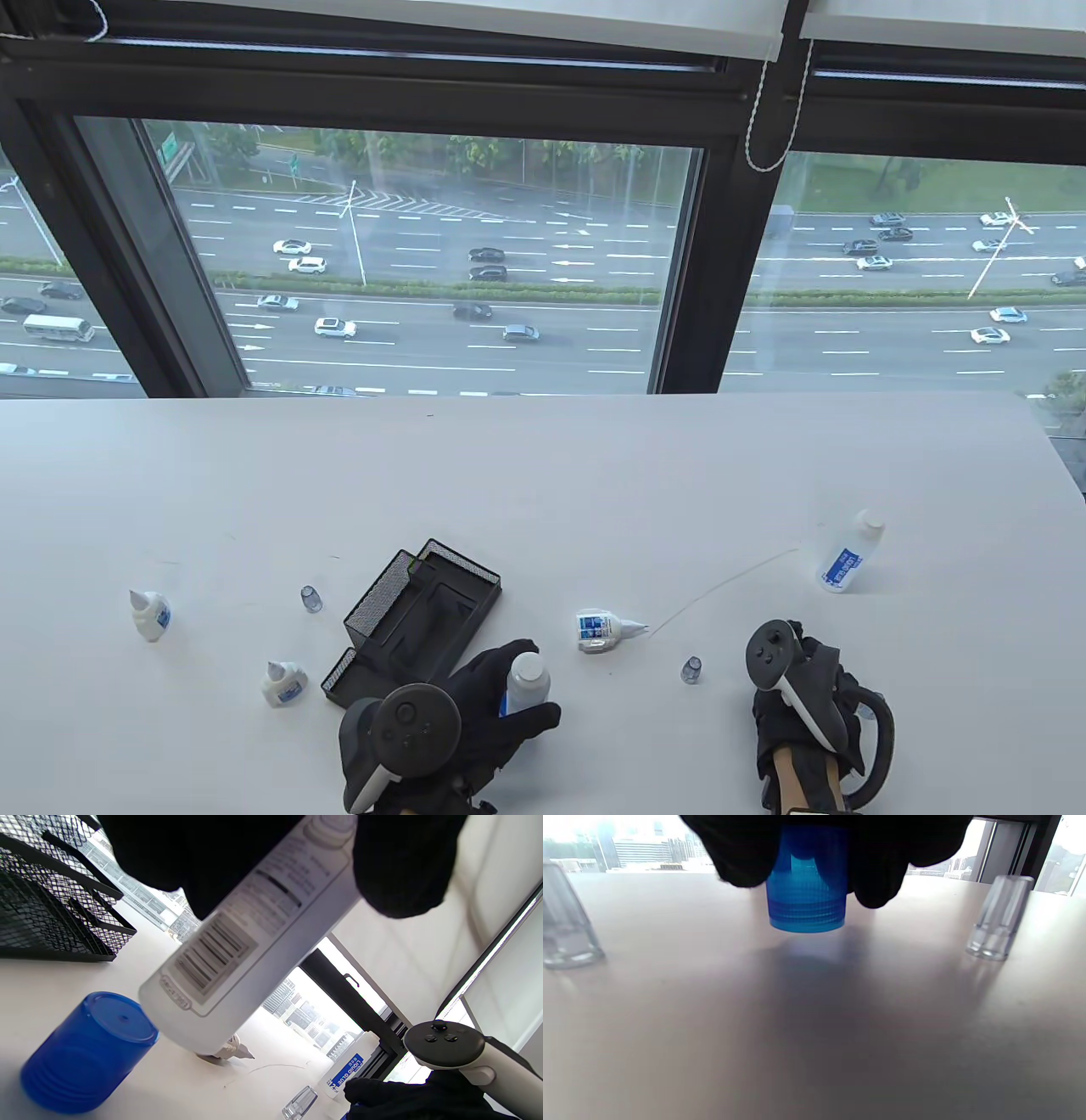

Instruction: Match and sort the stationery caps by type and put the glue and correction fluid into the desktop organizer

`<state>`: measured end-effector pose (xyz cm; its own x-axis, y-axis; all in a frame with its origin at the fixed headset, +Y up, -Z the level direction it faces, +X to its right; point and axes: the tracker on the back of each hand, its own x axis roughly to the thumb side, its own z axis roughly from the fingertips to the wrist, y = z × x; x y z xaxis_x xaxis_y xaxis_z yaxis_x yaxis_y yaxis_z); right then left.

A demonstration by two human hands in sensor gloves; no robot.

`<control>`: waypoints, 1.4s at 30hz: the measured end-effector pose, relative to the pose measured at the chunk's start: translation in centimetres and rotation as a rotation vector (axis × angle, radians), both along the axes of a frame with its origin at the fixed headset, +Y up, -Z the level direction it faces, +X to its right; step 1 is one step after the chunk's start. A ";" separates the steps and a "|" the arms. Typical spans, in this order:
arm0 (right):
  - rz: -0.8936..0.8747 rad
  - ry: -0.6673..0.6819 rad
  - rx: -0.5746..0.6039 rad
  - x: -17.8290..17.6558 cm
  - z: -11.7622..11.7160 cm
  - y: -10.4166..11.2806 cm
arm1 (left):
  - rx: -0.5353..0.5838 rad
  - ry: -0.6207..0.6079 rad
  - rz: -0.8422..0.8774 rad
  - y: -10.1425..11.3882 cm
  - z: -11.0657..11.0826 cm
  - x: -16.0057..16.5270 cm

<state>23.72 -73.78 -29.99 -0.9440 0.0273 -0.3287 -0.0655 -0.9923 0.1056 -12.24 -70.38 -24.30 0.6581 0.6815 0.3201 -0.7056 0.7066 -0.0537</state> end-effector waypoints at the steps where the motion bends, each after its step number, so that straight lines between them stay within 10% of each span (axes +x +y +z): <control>1: -0.020 0.013 0.029 -0.4 0.2 0.7 | -0.004 0.002 0.005 0.0 0.0 0.0; 16: -0.370 0.748 0.314 -15.9 5.5 15.3 | -0.033 0.022 0.024 -0.5 -0.4 -0.2; 27: -0.255 0.891 0.206 -20.5 5.5 13.5 | -0.019 0.033 0.029 -0.5 -0.5 -0.3; 35: -0.122 0.785 0.354 -20.3 5.6 13.1 | 0.001 0.031 0.005 -0.4 -0.2 -0.1; 42: -0.229 0.865 0.137 -20.1 5.8 13.7 | 0.012 0.033 0.016 -0.2 0.1 -0.1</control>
